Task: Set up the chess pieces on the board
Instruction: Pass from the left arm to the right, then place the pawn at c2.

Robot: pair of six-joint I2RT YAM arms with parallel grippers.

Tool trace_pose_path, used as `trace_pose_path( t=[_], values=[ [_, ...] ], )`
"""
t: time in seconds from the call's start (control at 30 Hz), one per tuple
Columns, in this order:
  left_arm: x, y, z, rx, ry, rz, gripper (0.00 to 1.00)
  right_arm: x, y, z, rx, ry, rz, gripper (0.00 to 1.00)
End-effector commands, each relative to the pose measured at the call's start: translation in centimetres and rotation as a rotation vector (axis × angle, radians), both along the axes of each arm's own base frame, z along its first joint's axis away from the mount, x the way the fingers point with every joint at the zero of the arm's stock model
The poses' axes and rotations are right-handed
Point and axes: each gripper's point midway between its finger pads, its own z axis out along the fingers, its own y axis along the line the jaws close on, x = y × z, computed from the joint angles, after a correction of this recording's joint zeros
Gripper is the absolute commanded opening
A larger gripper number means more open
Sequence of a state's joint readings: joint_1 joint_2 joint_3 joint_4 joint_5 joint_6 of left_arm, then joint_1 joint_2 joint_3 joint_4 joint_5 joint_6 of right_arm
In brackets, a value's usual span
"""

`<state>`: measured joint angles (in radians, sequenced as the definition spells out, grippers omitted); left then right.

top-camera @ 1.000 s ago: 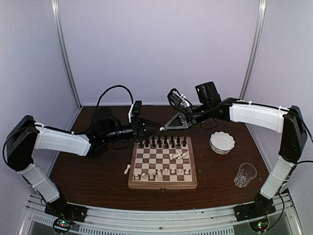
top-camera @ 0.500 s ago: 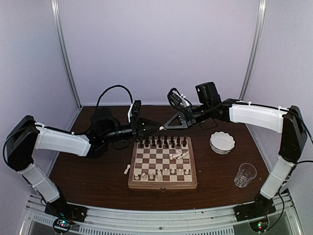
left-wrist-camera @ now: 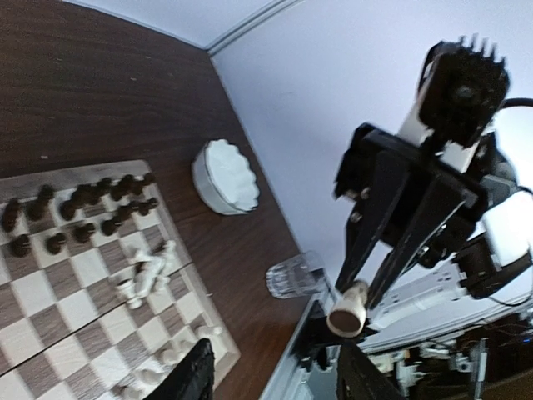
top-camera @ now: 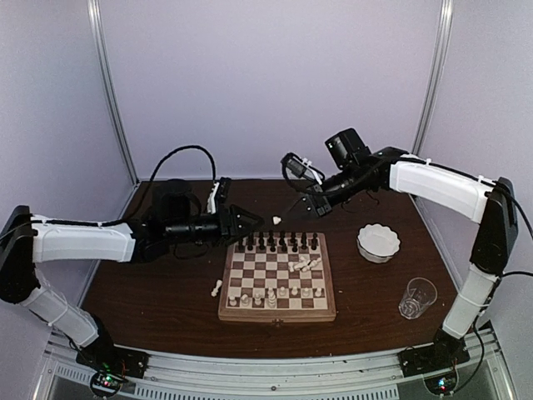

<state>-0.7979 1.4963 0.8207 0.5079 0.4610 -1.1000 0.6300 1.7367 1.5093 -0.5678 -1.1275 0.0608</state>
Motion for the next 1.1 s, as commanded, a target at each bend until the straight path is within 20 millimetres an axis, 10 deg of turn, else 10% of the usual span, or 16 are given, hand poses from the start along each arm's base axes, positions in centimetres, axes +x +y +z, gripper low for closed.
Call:
trace_pose_path(
  t=[0.0, 0.33, 1.07],
  values=[
    [0.9, 5.1, -0.9, 0.321, -0.087, 0.144, 0.52, -0.6, -1.1, -2.6, -0.267, -0.288, 0.072, 0.08],
    [1.7, 17.1, -1.8, 0.61, -0.076, 0.417, 0.55, -0.4, 1.8, -8.0, -0.628, -0.594, 0.234, 0.08],
    [-0.5, 18.9, -3.5, 0.63, -0.044, 0.423, 0.56, -2.6, 5.7, -16.1, -0.855, -0.69, 0.457, 0.06]
  ],
)
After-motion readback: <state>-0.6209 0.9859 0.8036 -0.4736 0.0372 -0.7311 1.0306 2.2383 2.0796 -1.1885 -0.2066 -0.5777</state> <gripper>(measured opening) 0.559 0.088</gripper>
